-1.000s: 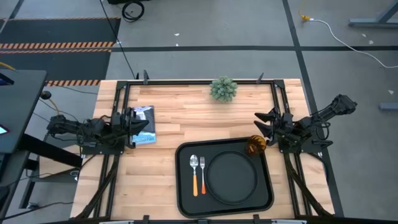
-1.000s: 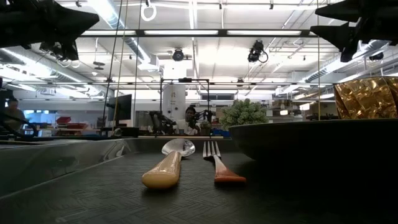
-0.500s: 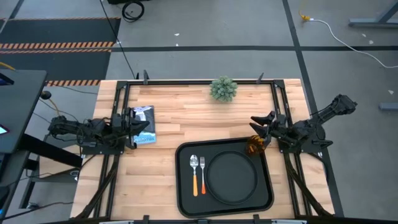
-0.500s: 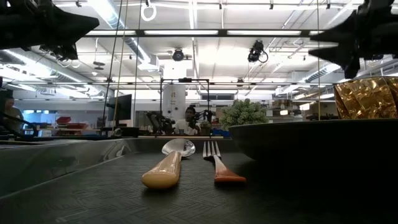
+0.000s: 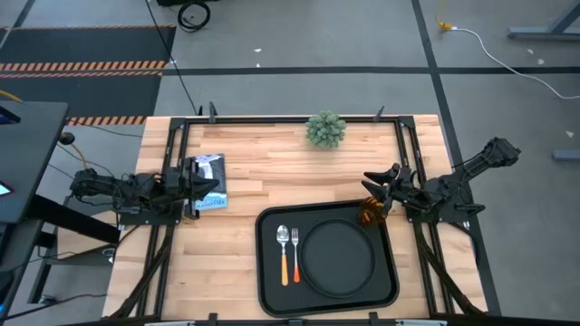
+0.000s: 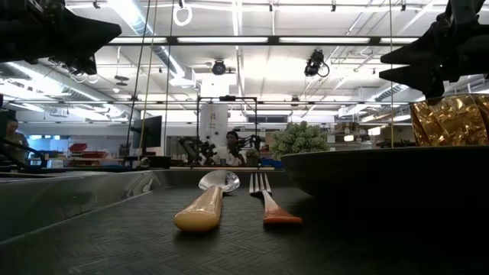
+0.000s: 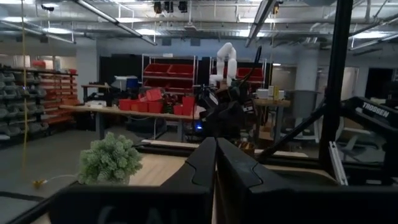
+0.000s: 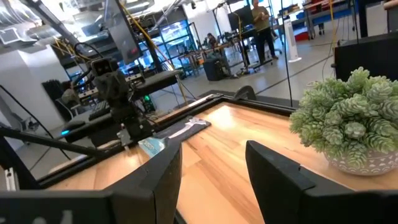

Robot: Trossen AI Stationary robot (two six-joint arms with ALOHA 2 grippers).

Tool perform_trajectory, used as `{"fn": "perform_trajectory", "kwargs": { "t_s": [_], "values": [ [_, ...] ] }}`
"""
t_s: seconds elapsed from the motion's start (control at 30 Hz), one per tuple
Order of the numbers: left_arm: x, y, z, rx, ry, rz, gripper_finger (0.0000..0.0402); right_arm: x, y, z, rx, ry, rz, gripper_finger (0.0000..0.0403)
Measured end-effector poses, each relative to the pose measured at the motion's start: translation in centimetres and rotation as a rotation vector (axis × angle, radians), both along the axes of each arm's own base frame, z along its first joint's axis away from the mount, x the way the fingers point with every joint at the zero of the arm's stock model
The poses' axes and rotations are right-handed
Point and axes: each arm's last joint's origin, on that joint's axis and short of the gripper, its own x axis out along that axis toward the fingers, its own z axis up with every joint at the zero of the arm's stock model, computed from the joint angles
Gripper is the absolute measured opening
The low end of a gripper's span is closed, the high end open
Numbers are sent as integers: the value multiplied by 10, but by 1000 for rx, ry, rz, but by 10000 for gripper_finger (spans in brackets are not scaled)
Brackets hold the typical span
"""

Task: Pick and place plate/cup/fork/spoon on tray
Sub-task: Return to Home Position

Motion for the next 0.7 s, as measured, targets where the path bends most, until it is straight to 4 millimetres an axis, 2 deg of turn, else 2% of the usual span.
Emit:
{"fn": "perform_trajectory", "kwargs": {
  "t_s": [0.7],
  "values": [
    [0, 0, 0, -27, -5, -5, 25, 0, 0, 0, -2, 0, 2, 185]
  ]
}}
